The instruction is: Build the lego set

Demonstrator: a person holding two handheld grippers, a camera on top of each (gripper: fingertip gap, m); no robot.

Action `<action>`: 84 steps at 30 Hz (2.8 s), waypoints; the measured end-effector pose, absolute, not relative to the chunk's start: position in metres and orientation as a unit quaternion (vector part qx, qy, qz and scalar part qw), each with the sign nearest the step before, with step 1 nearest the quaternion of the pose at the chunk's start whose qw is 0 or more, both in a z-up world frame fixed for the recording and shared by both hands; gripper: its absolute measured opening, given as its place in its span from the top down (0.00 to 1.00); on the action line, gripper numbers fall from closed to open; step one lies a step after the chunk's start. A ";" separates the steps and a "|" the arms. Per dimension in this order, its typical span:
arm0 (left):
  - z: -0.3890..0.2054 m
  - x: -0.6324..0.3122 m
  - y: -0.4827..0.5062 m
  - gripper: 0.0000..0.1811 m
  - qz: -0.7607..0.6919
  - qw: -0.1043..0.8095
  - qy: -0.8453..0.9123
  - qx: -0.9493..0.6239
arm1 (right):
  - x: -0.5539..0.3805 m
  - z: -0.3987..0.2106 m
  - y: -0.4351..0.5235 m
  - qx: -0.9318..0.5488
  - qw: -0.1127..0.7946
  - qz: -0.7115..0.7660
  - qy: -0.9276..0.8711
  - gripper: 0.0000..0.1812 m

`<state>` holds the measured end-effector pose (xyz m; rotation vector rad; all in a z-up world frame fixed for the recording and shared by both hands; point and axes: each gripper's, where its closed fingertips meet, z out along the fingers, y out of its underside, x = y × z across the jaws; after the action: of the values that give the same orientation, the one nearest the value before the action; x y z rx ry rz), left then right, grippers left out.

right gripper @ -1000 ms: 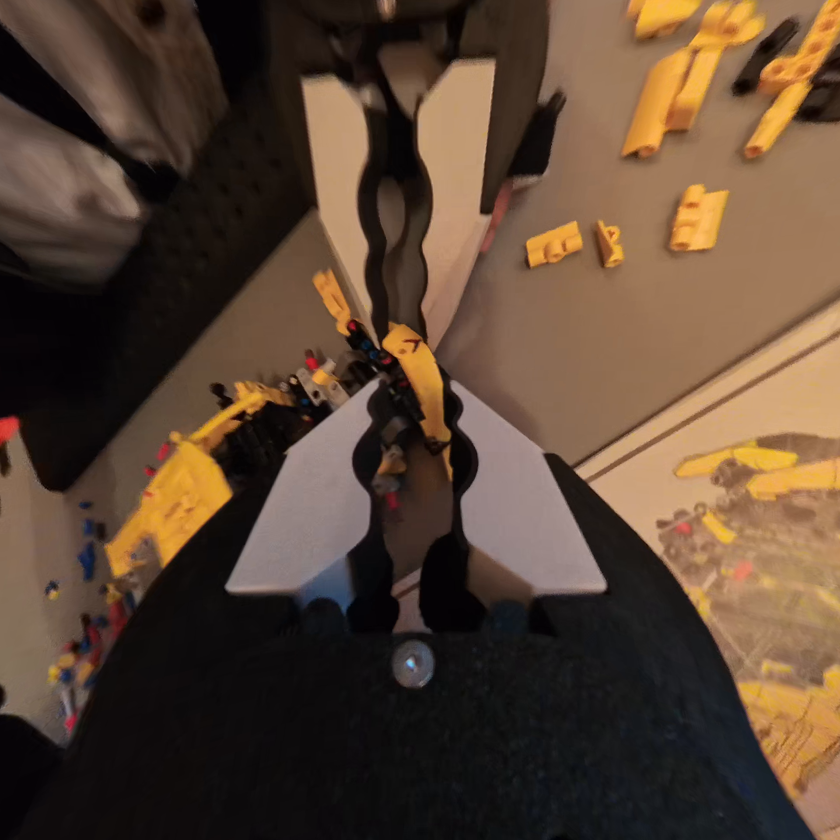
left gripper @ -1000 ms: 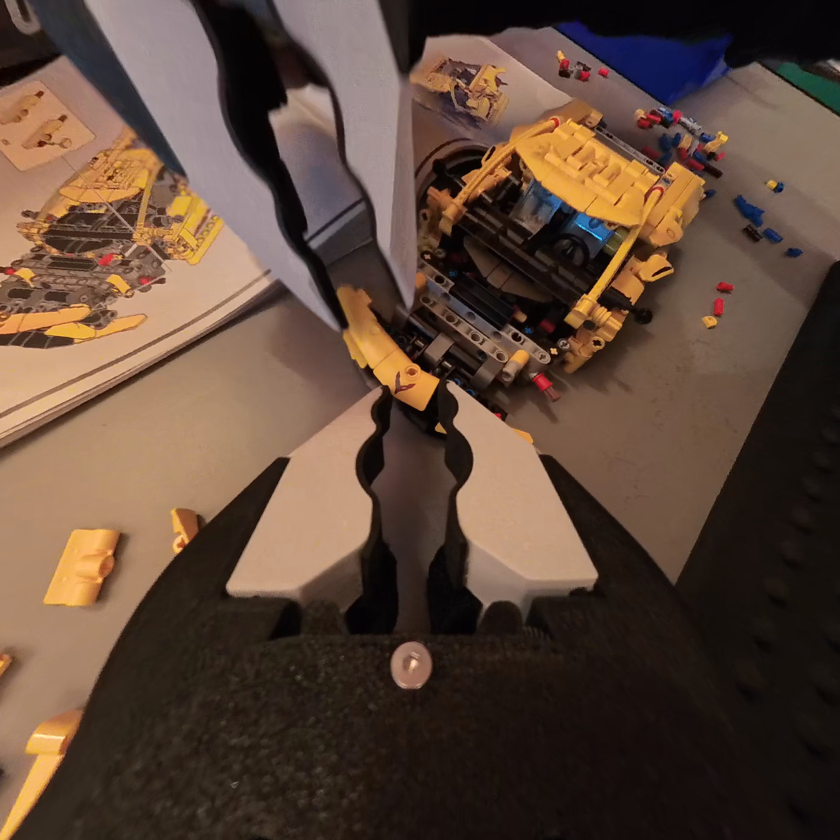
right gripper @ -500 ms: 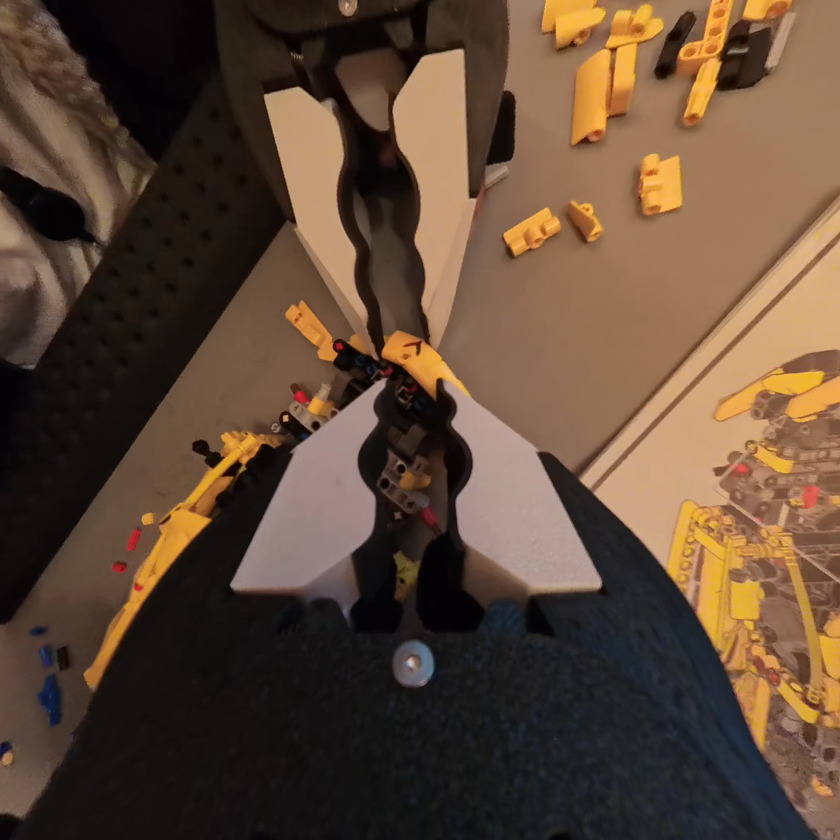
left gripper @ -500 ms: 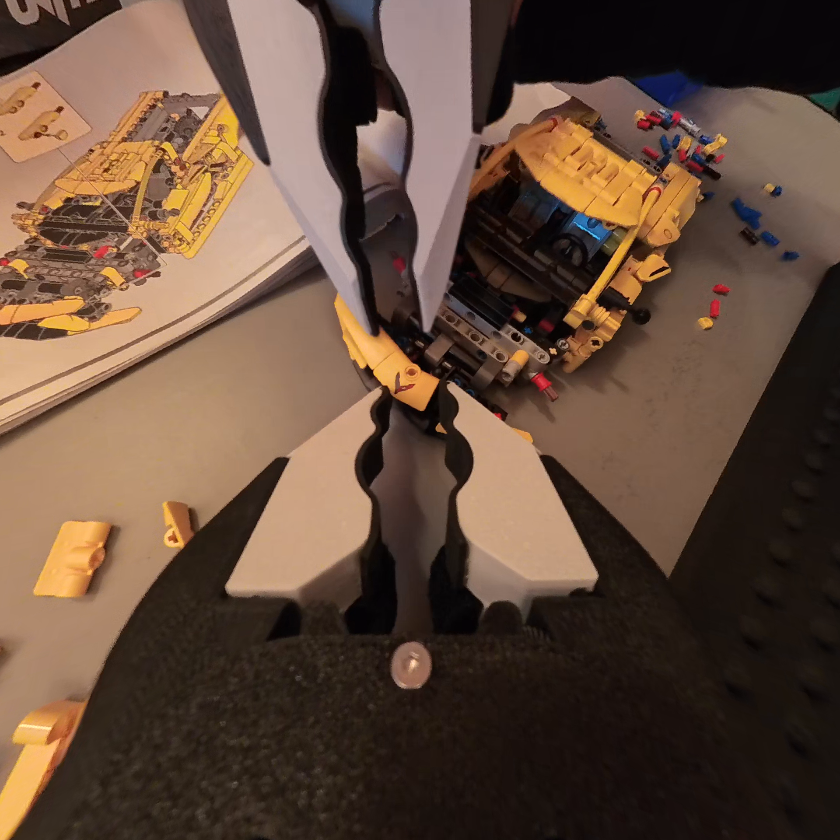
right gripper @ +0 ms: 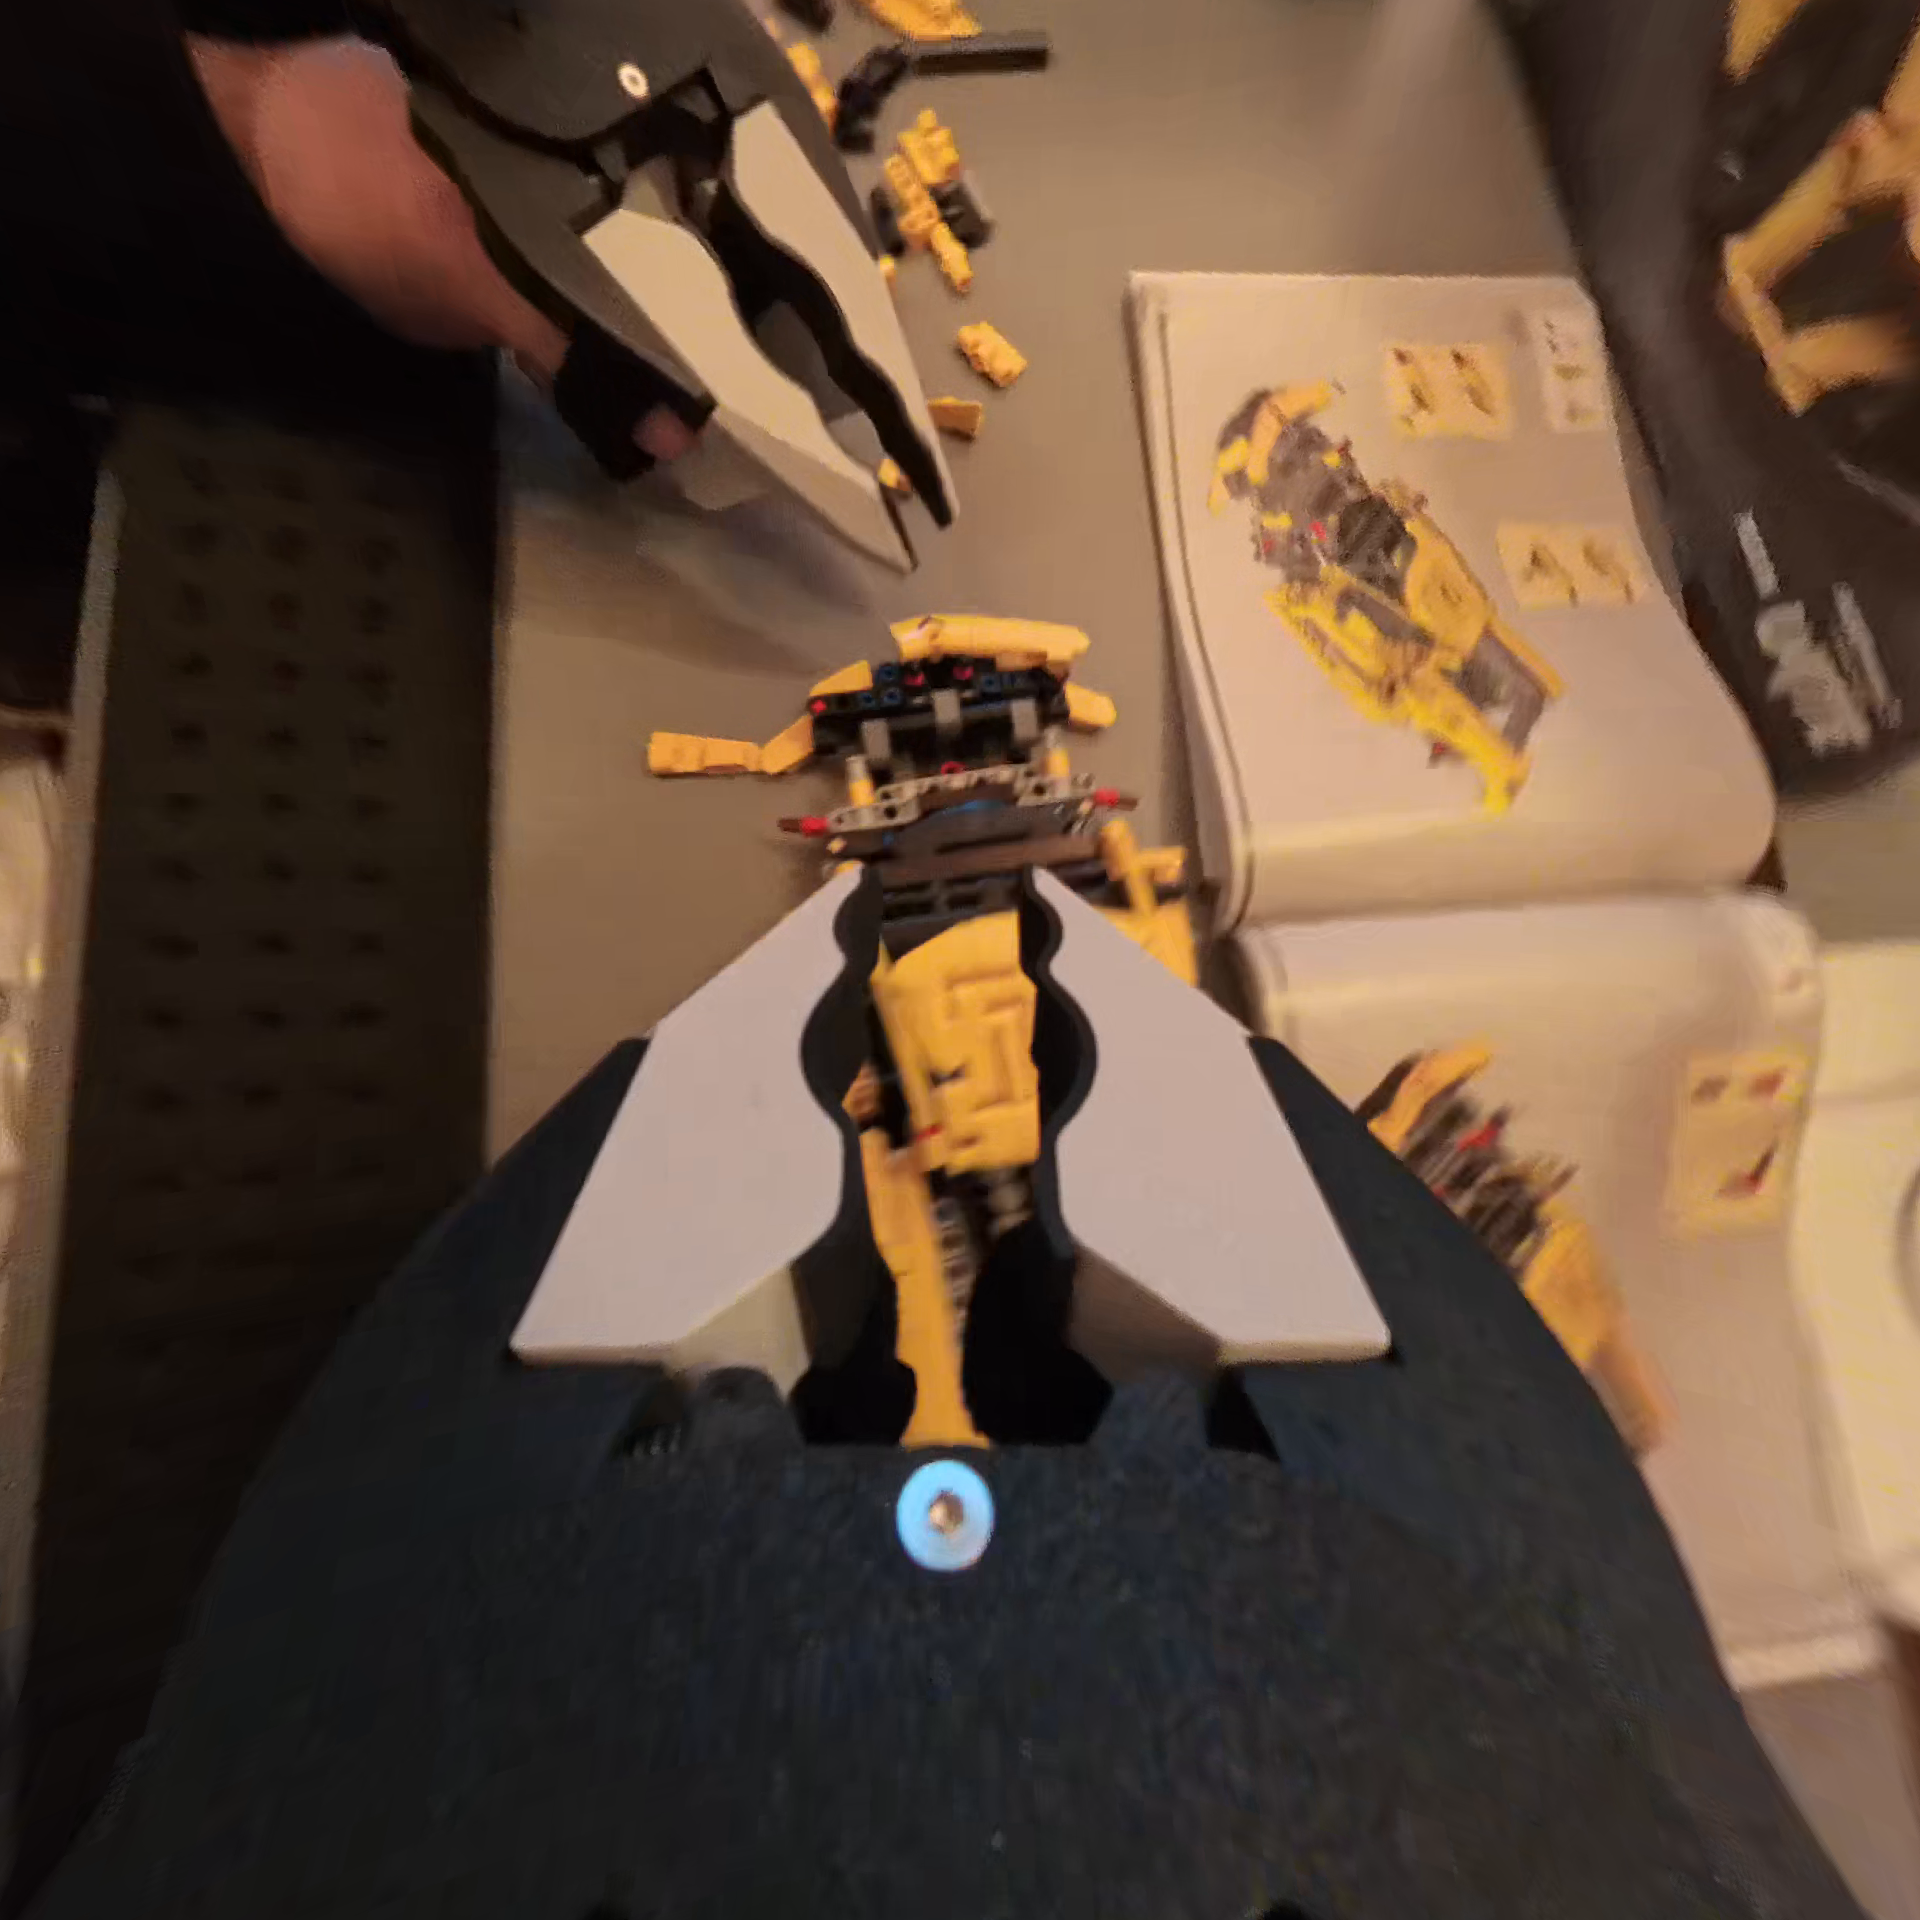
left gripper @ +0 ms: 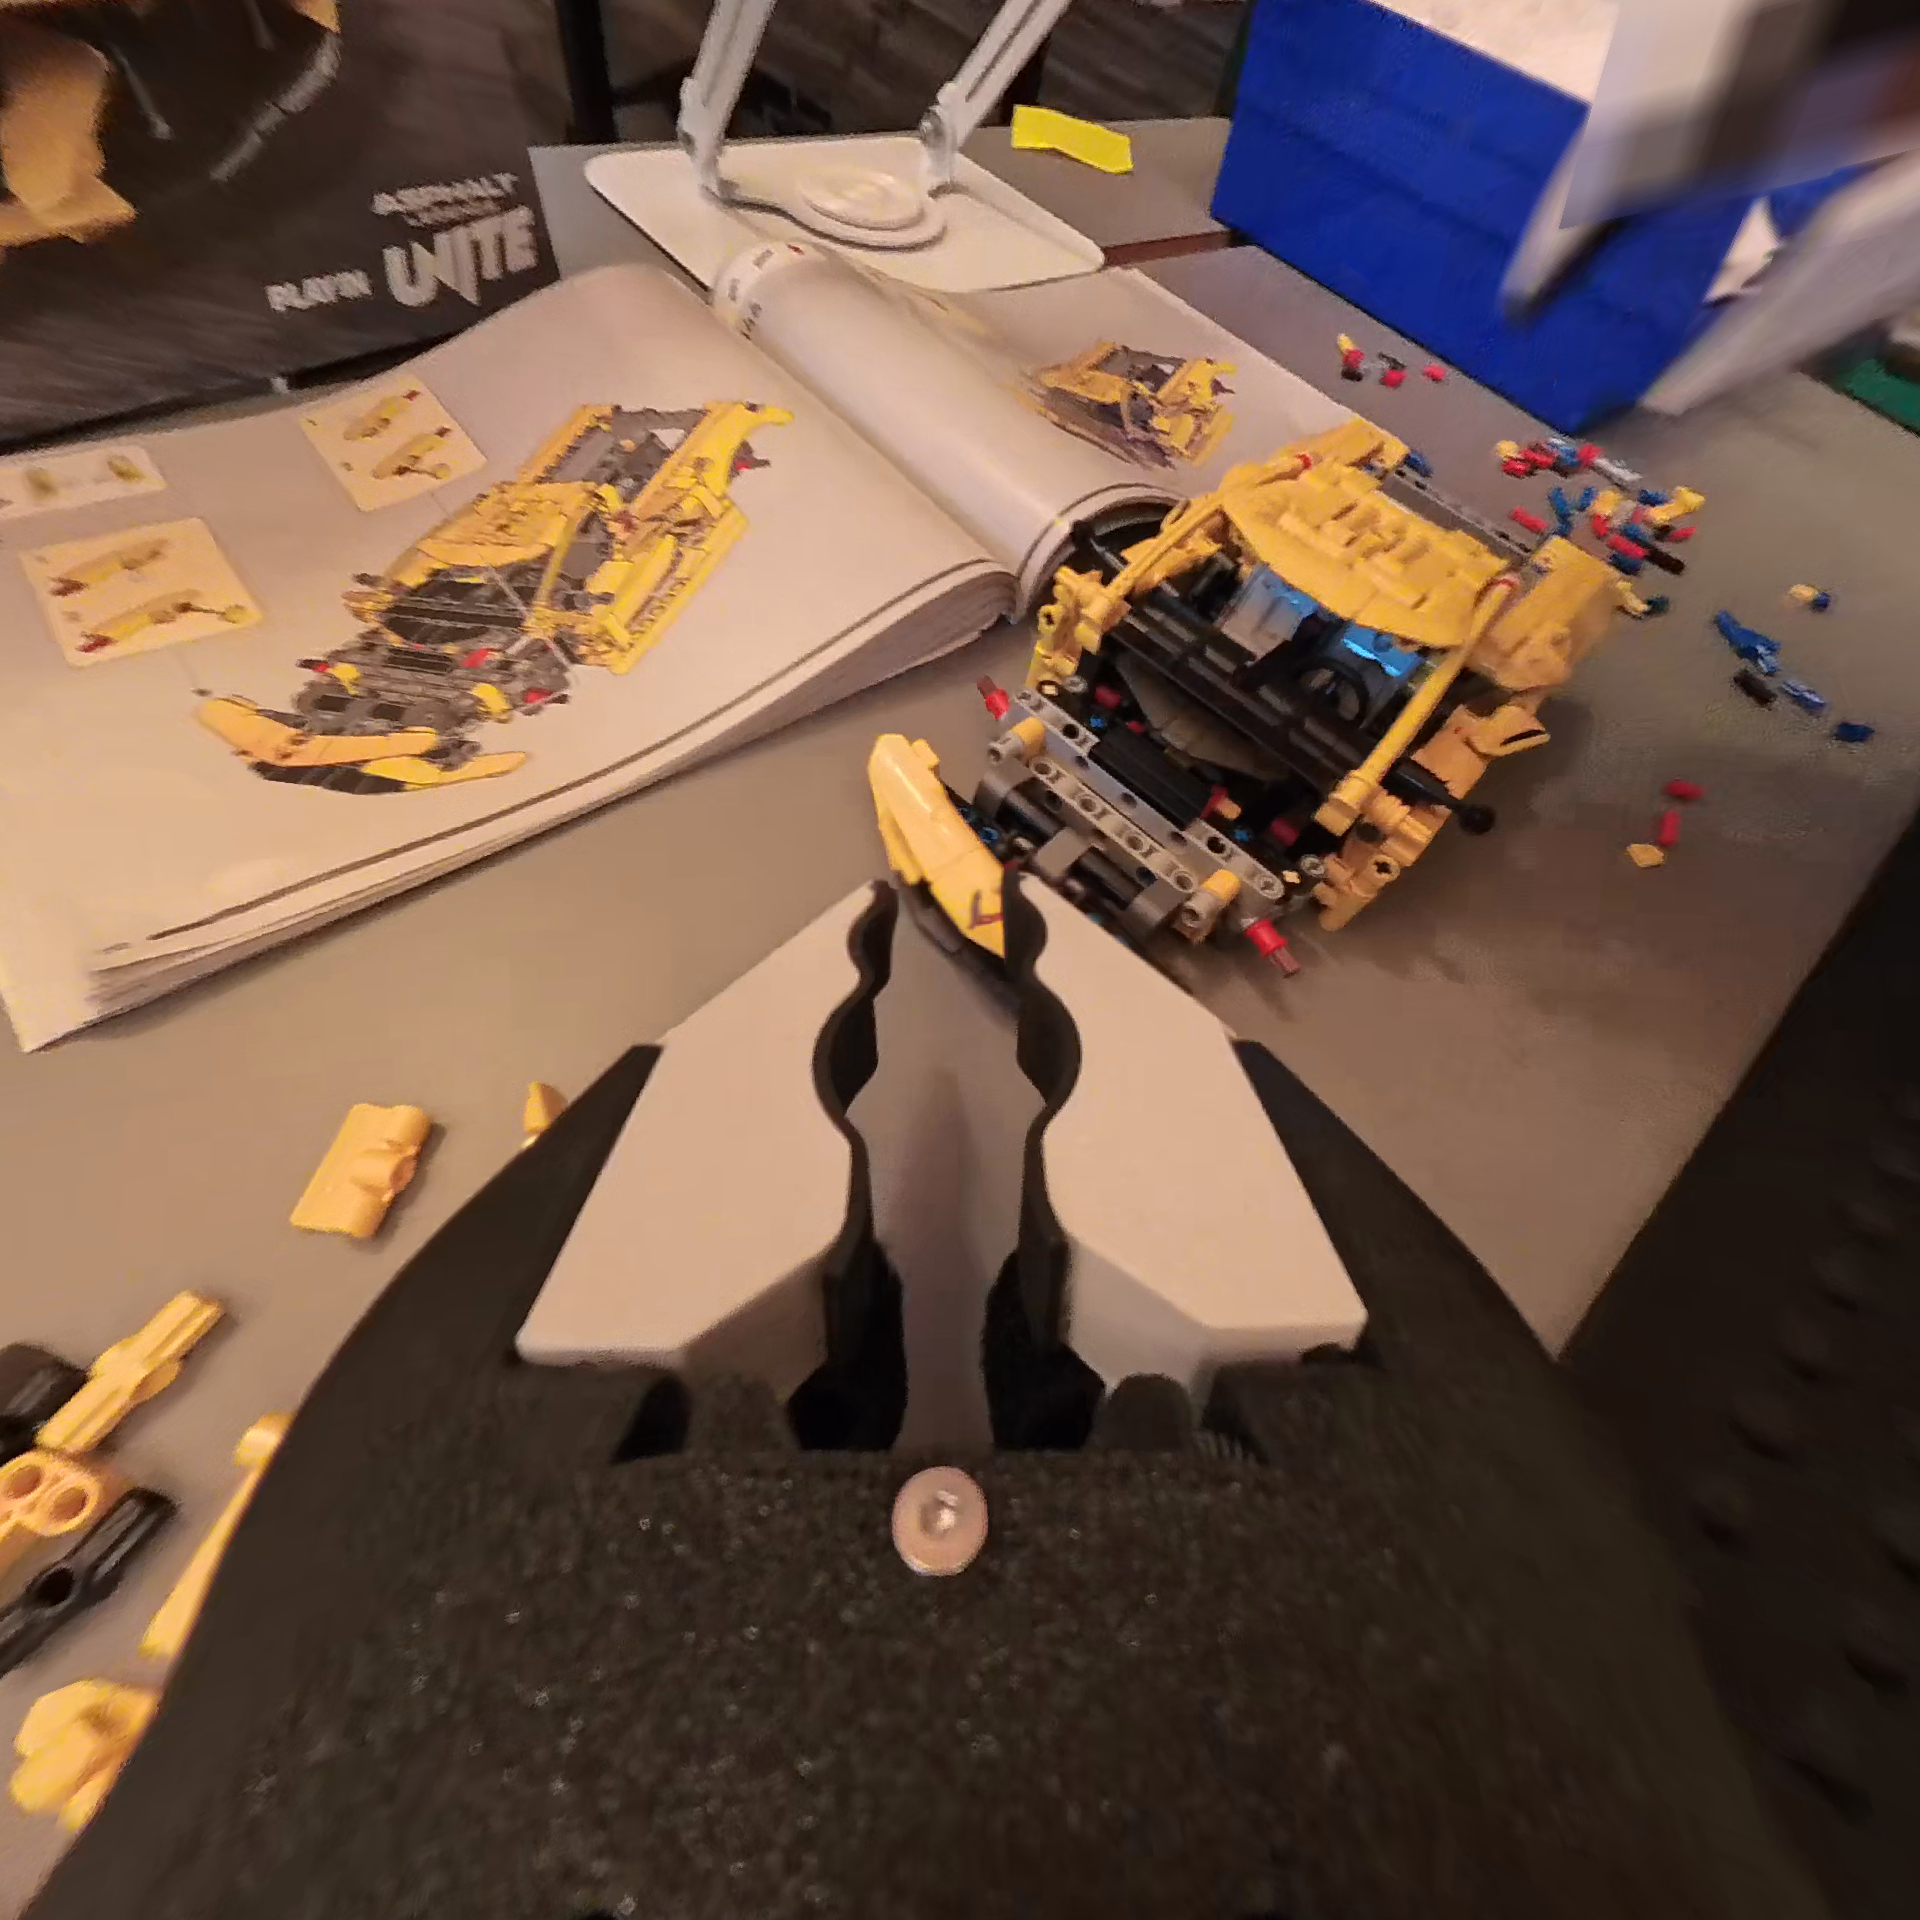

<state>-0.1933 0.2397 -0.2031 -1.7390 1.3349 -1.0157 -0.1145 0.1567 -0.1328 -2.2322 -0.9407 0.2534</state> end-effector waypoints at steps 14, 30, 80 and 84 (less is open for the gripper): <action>-0.200 -0.209 0.271 0.90 -0.352 0.408 0.454 -0.709 | -0.079 -0.141 0.052 -0.756 0.645 0.107 -0.027 0.83; -0.204 -0.205 0.269 0.90 -0.361 0.392 0.459 -0.710 | -0.074 -0.157 0.059 -0.771 0.610 0.184 0.015 0.80; -0.237 -0.199 0.105 1.00 -0.319 0.190 0.658 -0.655 | -0.152 -0.213 0.045 -0.871 0.432 0.155 -0.172 0.86; -0.208 -0.185 0.092 1.00 -0.405 0.200 0.630 -0.632 | -0.168 -0.209 0.045 -0.864 0.433 0.176 -0.187 0.87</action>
<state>-0.1847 0.0920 -0.2083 -1.7653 1.7609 -1.1323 -0.1681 0.0450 -0.2093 -2.1517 -0.4668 0.4396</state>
